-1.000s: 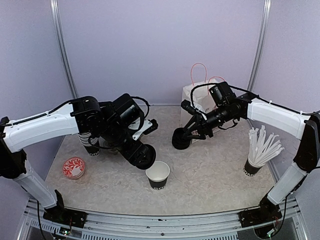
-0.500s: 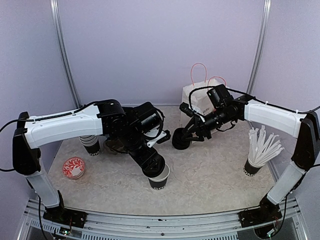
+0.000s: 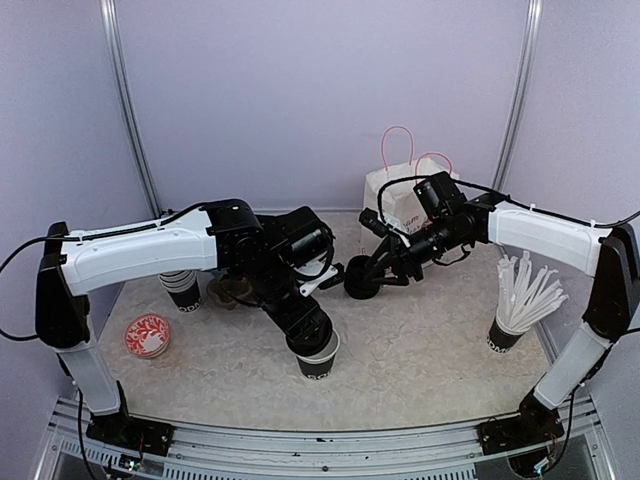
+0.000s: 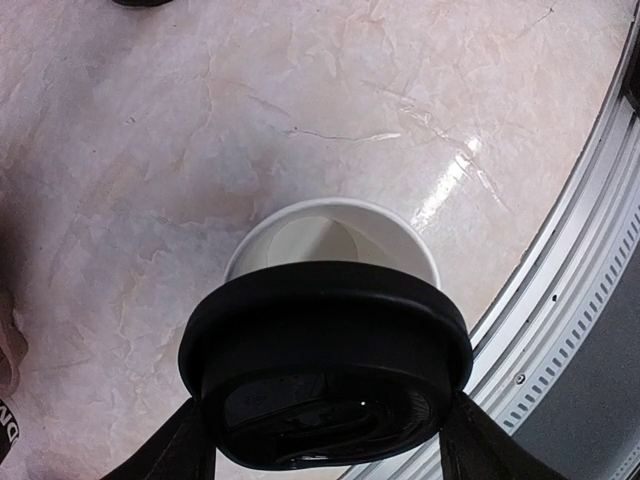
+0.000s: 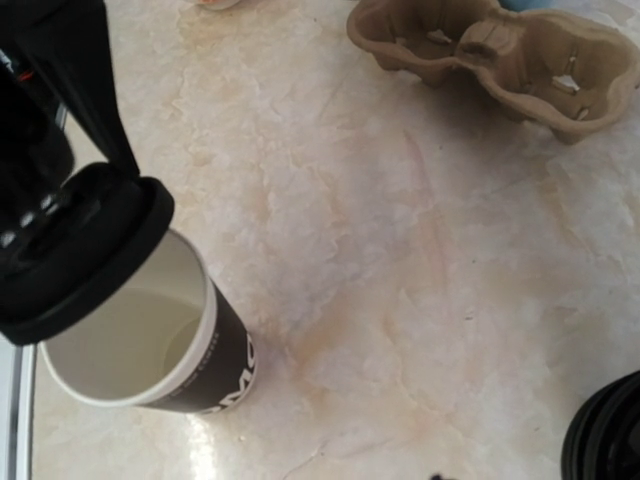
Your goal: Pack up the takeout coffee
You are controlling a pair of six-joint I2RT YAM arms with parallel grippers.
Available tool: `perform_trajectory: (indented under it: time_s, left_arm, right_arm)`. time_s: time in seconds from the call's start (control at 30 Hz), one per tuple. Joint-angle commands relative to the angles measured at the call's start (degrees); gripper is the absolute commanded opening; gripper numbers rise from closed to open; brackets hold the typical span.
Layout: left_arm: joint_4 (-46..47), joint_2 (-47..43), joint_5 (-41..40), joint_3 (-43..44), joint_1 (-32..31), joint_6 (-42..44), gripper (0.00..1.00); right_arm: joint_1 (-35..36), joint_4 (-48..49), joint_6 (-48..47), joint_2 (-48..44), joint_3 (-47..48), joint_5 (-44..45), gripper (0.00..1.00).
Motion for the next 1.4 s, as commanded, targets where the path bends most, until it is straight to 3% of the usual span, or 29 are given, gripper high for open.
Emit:
perform_trajectory:
  time_s: [0.0,0.43,0.77,1.03,1.1,1.37]
  left_arm:
    - [0.03,1.79,0.63,1.99,-0.23,1.04,0.56]
    - [1.35,5.48,1.46,3.62,-0.45,1.41,0.58]
    - [5.32,5.56,-4.14,3.55,-2.04,-0.46,0.72]
    - [12.17,-0.78,-4.0,-0.88,-3.04,-0.83,0.8]
    - [14.17,-1.32,-3.46,-2.72,-3.16,-1.11,0.98]
    - [14.41,0.0,-8.74,-1.25,-3.47,-1.5,0.99]
  right_arm:
    - [0.32,0.39,-0.83,-1.51,-1.45,-0.35,0.45]
    - [0.32,0.88,-1.28,-2.69,-3.18,0.04,0.46]
    - [0.32,0.49,-0.63,-3.57,-3.48,0.7,0.47]
    - [0.32,-3.27,-0.95,-3.23,-1.47,1.31,0.49]
    - [0.32,-3.76,-1.18,-2.76,-1.51,1.3,0.5]
    - [0.32,-2.97,0.08,-2.77,-2.27,1.79,0.5]
